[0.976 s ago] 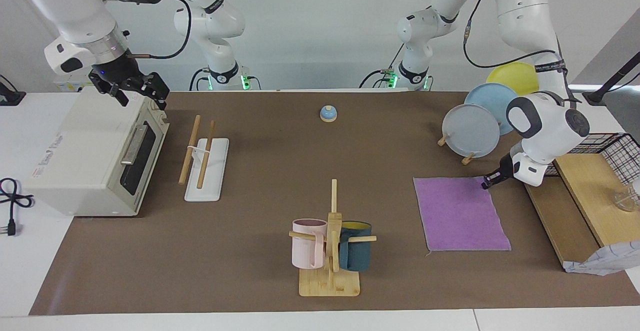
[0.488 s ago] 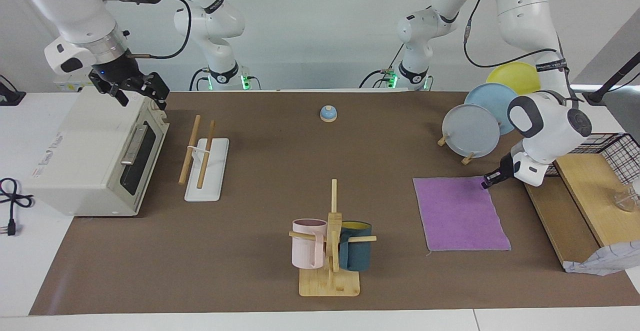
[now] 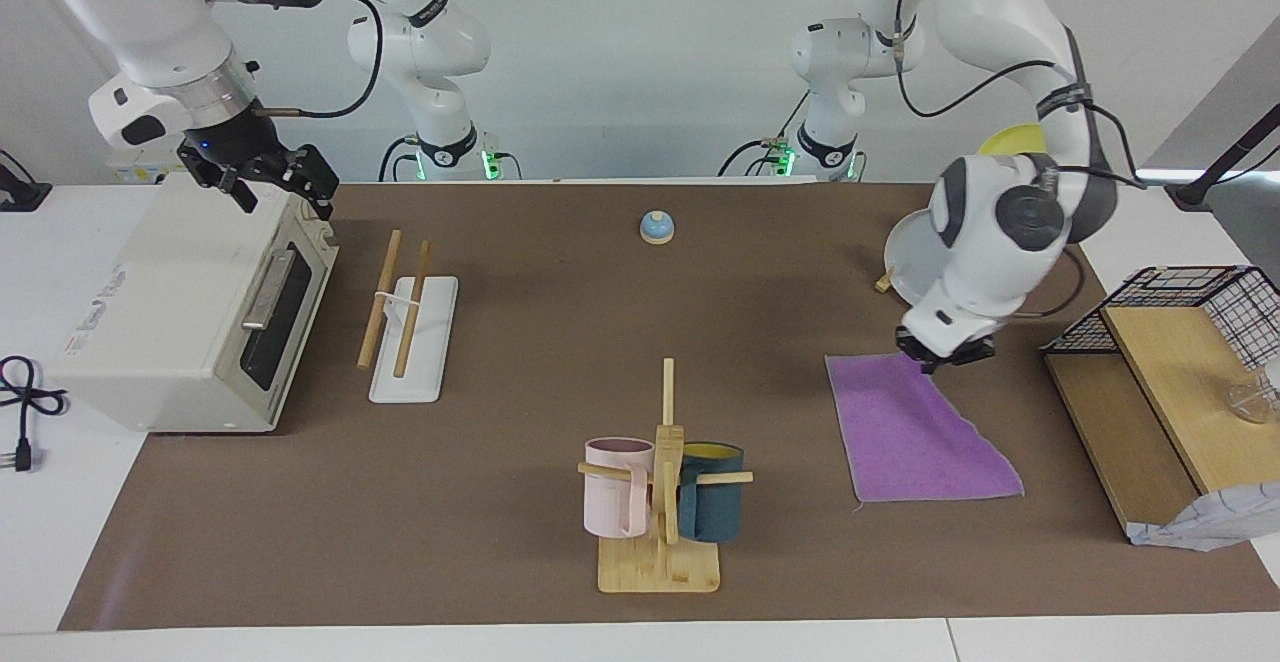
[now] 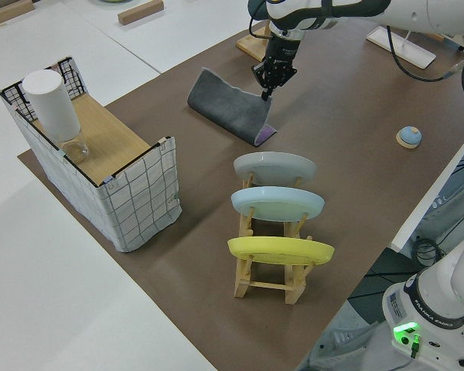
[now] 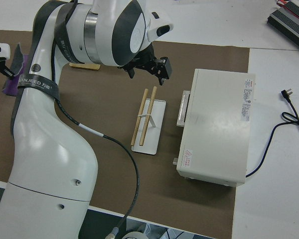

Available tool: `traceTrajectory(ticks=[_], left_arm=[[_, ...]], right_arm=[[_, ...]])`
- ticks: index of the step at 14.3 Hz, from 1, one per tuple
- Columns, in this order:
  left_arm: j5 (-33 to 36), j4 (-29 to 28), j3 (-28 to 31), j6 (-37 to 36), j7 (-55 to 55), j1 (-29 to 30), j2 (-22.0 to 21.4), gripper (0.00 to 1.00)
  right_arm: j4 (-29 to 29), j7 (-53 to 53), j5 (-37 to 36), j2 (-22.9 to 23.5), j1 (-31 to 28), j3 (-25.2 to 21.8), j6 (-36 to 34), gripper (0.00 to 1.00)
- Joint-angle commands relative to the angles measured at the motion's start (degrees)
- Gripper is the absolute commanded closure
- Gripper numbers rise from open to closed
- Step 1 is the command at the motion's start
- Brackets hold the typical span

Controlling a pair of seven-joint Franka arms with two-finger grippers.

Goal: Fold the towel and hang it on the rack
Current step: 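Grasp the towel edge with the left gripper and lift it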

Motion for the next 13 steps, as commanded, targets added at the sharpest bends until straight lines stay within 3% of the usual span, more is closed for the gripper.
traceTrajectory(ticks=[1, 2, 3, 4, 5, 8, 11, 13], left_arm=[[2.3, -7.6, 1.3, 7.9, -2.9, -0.1, -0.8, 1.0], [2.3, -8.0, 1.3, 8.1, -3.6, 0.0, -0.8, 1.0], [2.2, -7.6, 1.2, 7.7, -5.4, 0.1, -0.8, 0.72], [1.8, -7.5, 1.1, 7.4, -5.9, 0.5, -0.9, 0.01], [0.5, -7.1, 1.1, 5.2, -5.7, 0.8, -1.7, 0.0], [-13.0, -2.9, 1.2, 0.1, 0.5, 6.7, -4.7, 0.0], [-23.8, -4.2, 1.2, 6.0, 10.0, 14.1, -4.4, 0.0], [-27.9, -6.0, 1.2, 11.0, 14.0, 15.2, -2.9, 0.0]], right_arm=[[-1.0, -1.1, -0.1, -1.0, -0.4, 0.3, 0.0, 0.0], [-1.0, -1.1, -0.1, -1.0, -0.4, 0.3, 0.0, 0.0], [-1.0, -1.1, -0.1, -1.0, -0.4, 0.3, 0.0, 0.0], [-0.9, -1.1, -0.1, -1.0, -0.4, 0.3, 0.0, 0.0], [-1.0, -1.1, -0.1, -1.0, -0.4, 0.3, 0.0, 0.0], [-1.0, -1.1, -0.1, -1.0, -0.5, 0.3, 0.0, 0.0], [-1.0, -1.1, -0.1, -1.0, -0.4, 0.3, 0.0, 0.0], [-1.0, -1.1, -0.1, -1.0, -0.4, 0.3, 0.0, 0.0]])
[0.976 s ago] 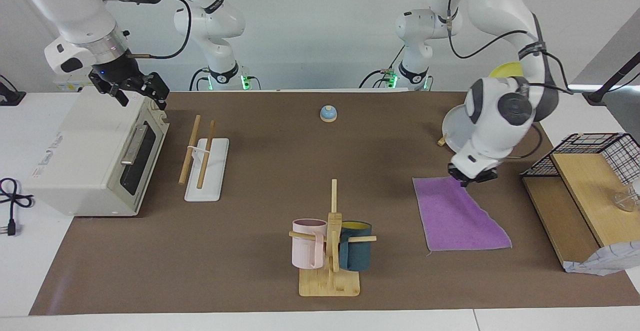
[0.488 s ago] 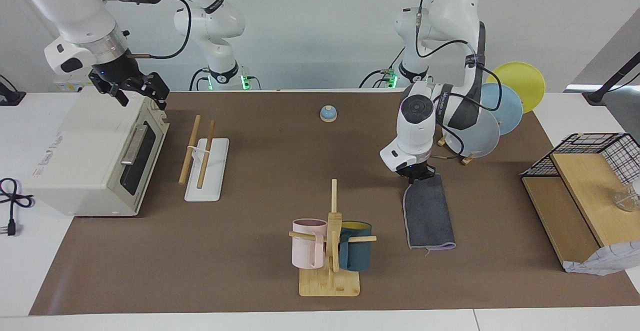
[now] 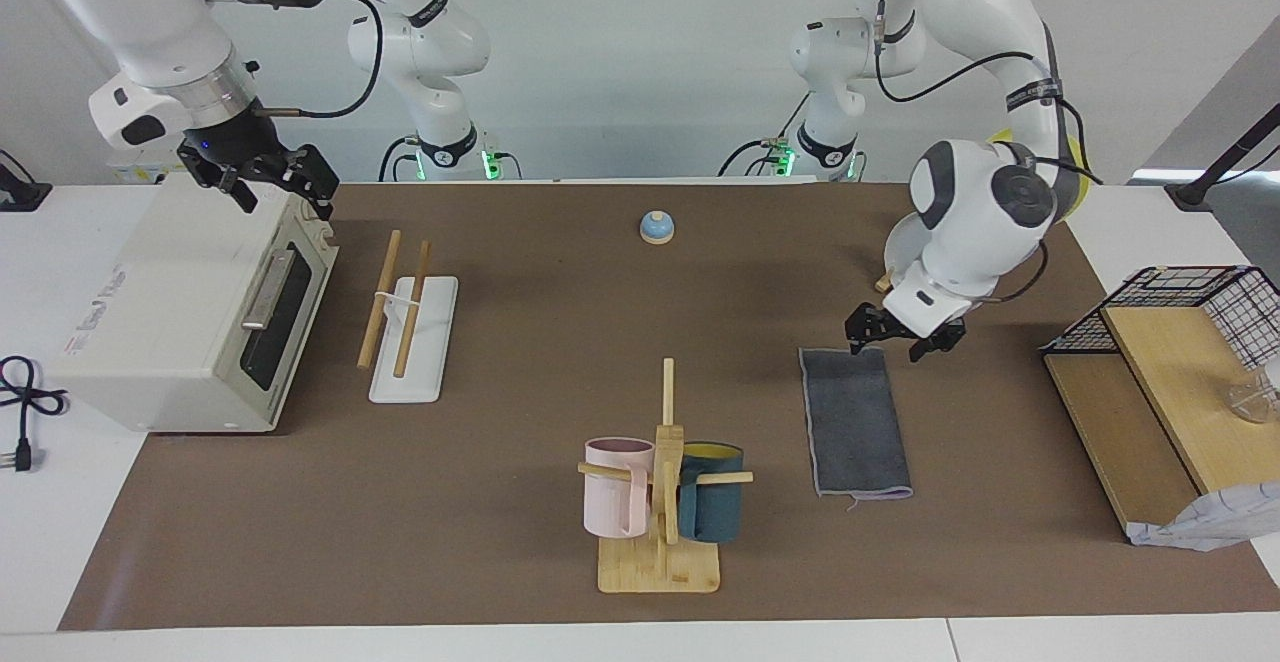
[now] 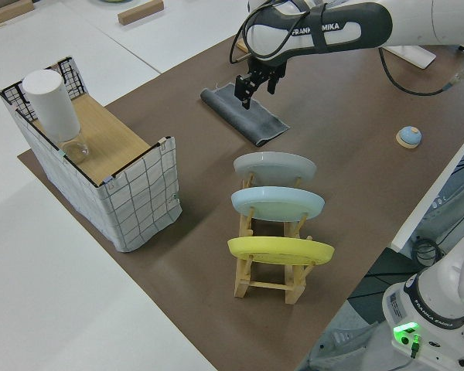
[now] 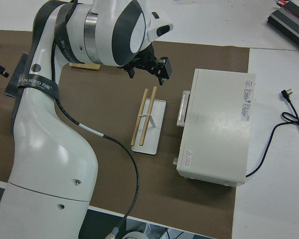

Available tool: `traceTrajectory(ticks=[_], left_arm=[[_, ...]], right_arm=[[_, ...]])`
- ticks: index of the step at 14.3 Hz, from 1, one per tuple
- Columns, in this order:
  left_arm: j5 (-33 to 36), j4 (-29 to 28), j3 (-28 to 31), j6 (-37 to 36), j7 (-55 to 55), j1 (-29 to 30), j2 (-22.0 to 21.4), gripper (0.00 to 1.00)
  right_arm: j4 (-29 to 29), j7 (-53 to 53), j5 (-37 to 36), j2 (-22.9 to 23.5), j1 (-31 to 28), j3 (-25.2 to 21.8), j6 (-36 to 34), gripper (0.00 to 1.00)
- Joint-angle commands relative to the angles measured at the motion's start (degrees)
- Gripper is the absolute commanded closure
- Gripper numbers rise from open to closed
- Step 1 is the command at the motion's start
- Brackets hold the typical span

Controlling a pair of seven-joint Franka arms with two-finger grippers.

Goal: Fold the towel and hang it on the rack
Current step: 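Grasp the towel edge with the left gripper and lift it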

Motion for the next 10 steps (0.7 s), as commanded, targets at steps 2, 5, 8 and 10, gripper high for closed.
traceTrajectory(ticks=[2, 5, 8, 10], left_arm=[[-7.6, -2.4, -0.5, 9.2, 7.4, 1.3, 5.3, 0.04], [-11.6, -2.4, -0.5, 10.9, 11.2, 1.4, 8.1, 0.1], [-11.8, -2.5, -0.5, 10.3, 11.2, 1.3, 8.2, 0.3], [-11.8, -3.2, -0.4, 10.3, 11.1, 1.2, 8.2, 0.93]], right_arm=[[-1.0, -1.1, -0.1, -1.0, -0.5, 0.3, 0.0, 0.0], [-1.0, -1.1, -0.1, -1.0, -0.4, 0.3, 0.0, 0.0], [-1.0, -1.1, -0.1, -1.0, -0.4, 0.3, 0.0, 0.0], [-1.0, -1.1, -0.1, -1.0, -0.4, 0.3, 0.0, 0.0]])
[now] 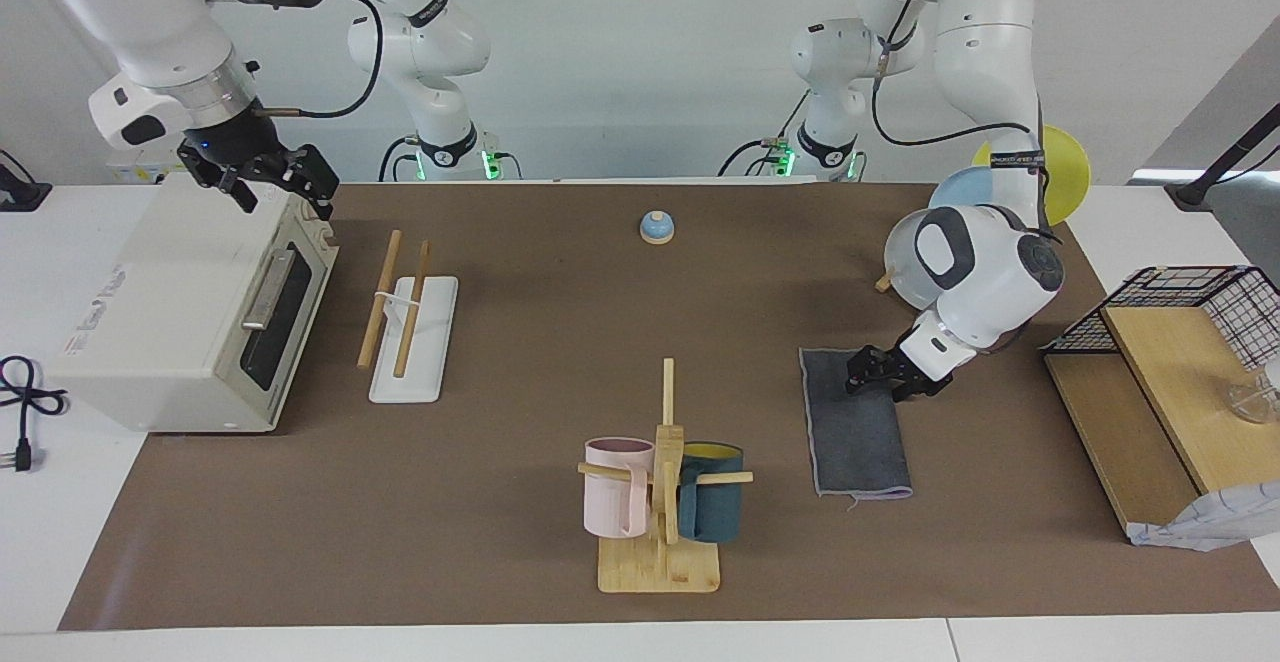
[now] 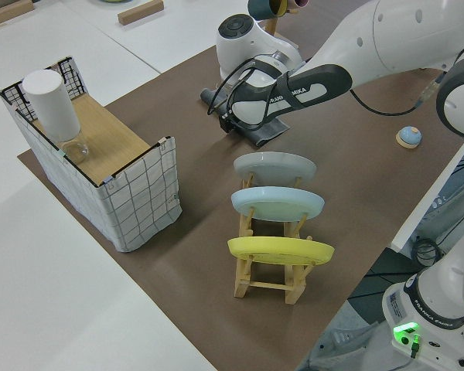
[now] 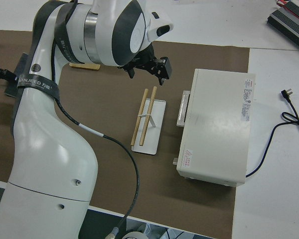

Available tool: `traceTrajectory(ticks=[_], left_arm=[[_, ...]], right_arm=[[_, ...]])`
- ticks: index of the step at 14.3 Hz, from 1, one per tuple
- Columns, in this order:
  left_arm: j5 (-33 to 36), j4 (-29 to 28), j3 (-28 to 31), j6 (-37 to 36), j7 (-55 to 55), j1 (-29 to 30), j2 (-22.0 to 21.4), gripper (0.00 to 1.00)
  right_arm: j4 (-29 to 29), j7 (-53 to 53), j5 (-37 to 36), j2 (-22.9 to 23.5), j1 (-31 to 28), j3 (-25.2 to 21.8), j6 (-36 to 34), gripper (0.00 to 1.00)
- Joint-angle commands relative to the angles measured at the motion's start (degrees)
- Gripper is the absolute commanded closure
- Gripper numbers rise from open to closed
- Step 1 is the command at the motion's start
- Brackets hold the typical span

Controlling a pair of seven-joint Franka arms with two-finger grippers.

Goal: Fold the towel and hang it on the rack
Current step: 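Raise the hanging towel with the left gripper while the right gripper approaches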

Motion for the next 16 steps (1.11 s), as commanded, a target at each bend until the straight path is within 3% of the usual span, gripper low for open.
traceTrajectory(ticks=[1, 6, 9, 13, 16], left_arm=[[-1.4, -1.0, 0.3, -0.2, 1.1, -0.3, -0.5, 1.0], [-1.4, 1.4, 0.5, -4.1, -1.2, -0.1, -0.6, 1.0], [-0.7, 6.7, 0.3, -10.8, -12.8, -0.6, -1.8, 1.0], [0.8, 14.7, -2.2, -20.6, -43.2, -3.3, -6.1, 1.0], [2.3, 23.5, -2.4, -28.3, -76.4, -10.1, -6.6, 1.0]], right_arm=[[-1.0, -1.1, -0.1, -1.0, -0.4, 0.3, 0.0, 0.0], [-1.0, -1.1, -0.1, -1.0, -0.4, 0.3, 0.0, 0.0], [-1.0, -1.1, -0.1, -1.0, -0.4, 0.3, 0.0, 0.0], [-1.5, -1.3, -0.1, -1.2, 0.8, 0.4, 0.0, 0.0], [-4.5, -1.1, -0.1, -3.3, 3.1, 0.5, -1.4, 0.0]])
